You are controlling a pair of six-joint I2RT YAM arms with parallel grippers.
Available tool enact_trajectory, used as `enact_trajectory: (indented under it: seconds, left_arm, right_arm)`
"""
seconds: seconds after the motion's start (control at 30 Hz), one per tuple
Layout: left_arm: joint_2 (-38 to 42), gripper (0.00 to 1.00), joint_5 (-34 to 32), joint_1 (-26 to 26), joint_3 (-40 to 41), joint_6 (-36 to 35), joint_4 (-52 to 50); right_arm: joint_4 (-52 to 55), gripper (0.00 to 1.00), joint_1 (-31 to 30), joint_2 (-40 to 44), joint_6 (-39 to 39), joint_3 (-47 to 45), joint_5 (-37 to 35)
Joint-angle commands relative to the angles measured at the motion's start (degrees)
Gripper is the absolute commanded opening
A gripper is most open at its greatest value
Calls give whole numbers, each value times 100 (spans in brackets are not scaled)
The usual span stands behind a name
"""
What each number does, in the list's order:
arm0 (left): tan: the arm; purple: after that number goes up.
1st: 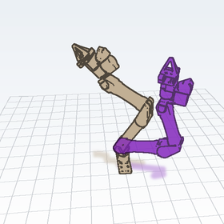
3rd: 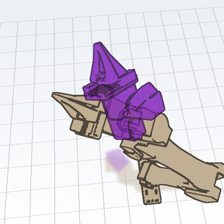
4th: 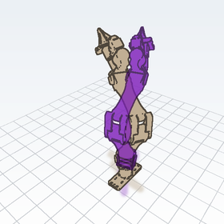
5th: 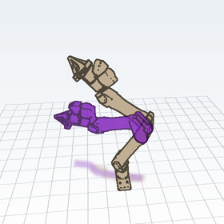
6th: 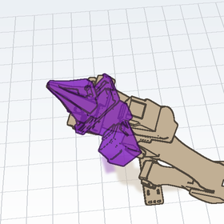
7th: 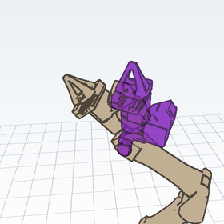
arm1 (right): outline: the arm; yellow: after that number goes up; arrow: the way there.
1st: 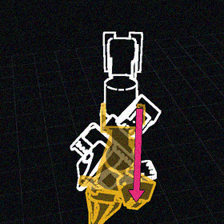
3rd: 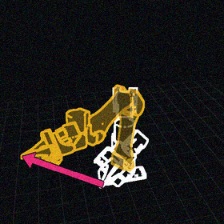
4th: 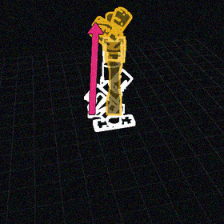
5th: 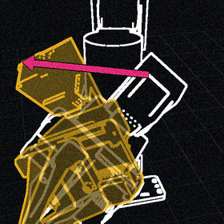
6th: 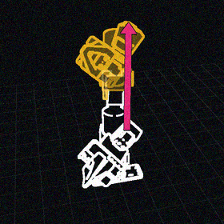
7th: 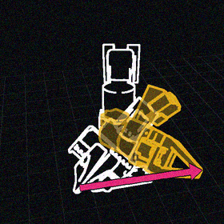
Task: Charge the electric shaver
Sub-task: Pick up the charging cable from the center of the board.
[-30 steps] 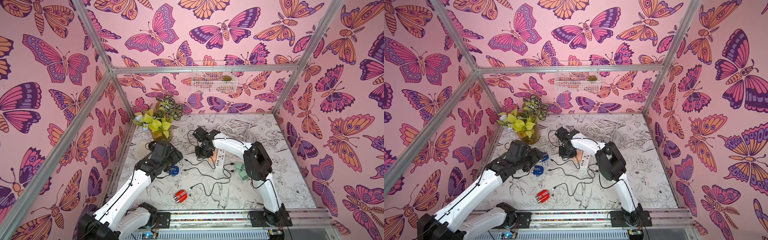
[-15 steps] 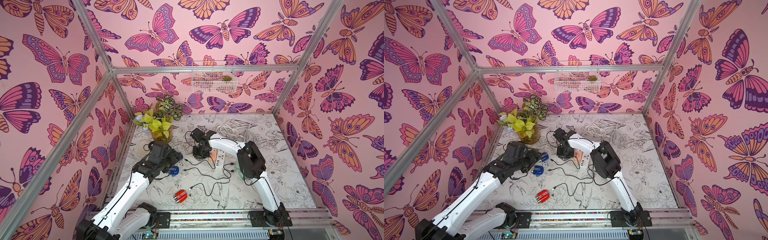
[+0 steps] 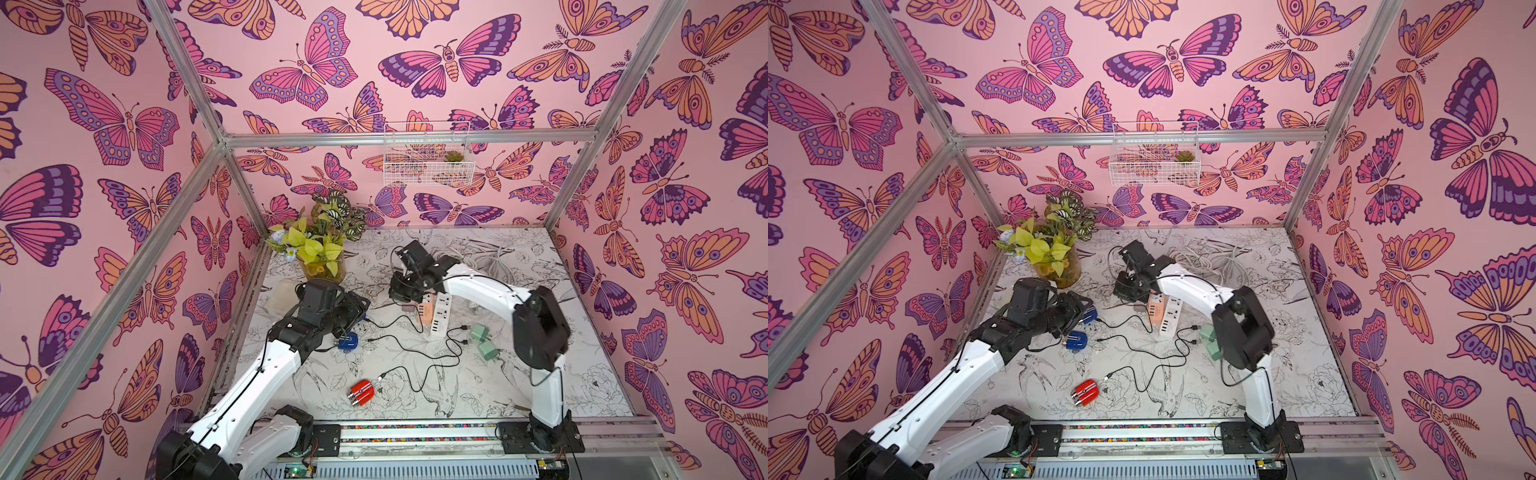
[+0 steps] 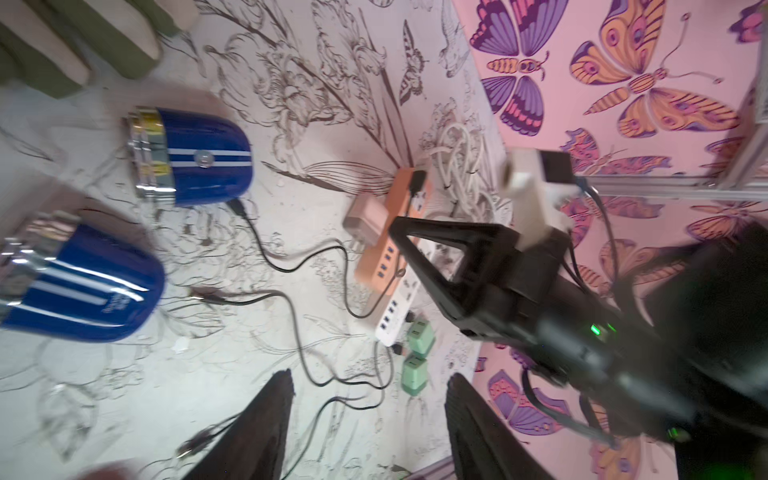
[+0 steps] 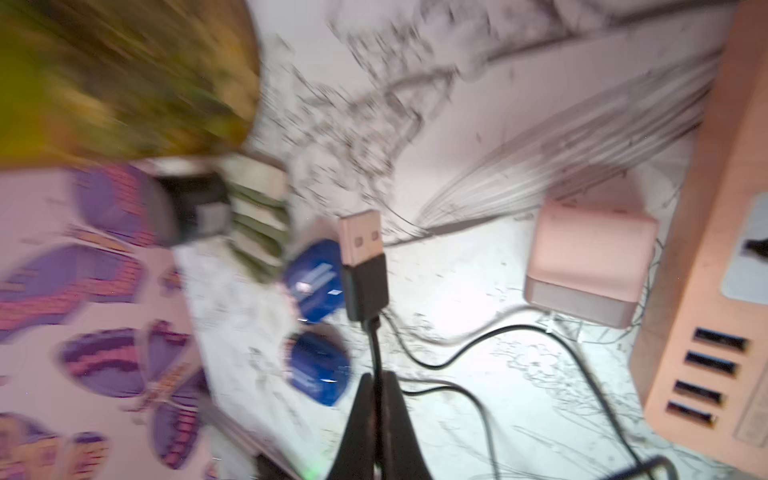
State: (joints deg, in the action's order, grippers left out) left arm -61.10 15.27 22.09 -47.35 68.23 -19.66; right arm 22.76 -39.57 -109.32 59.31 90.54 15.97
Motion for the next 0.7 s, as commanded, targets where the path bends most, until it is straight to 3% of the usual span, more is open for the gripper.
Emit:
enact_trajectory:
  seconds: [0.0, 0.3, 0.47, 0.67]
  left_arm:
    - [-349, 61, 503, 10, -234, 1120, 1233]
    - [-1573, 60, 331, 568, -760, 3957, 3299]
    - [-1772, 57, -223, 830, -782, 4980, 3754]
    - [-2213, 52, -429, 909, -1054, 5593, 4167]
  right_arm:
    - [-2491, 0, 394, 648, 1484, -868, 361]
    - [-7402, 0, 618, 875, 3744, -2690, -537]
    - [-8116, 0, 612, 824, 3874, -2942, -719]
    - [-8199, 0, 549, 898, 3866, -3162, -617]
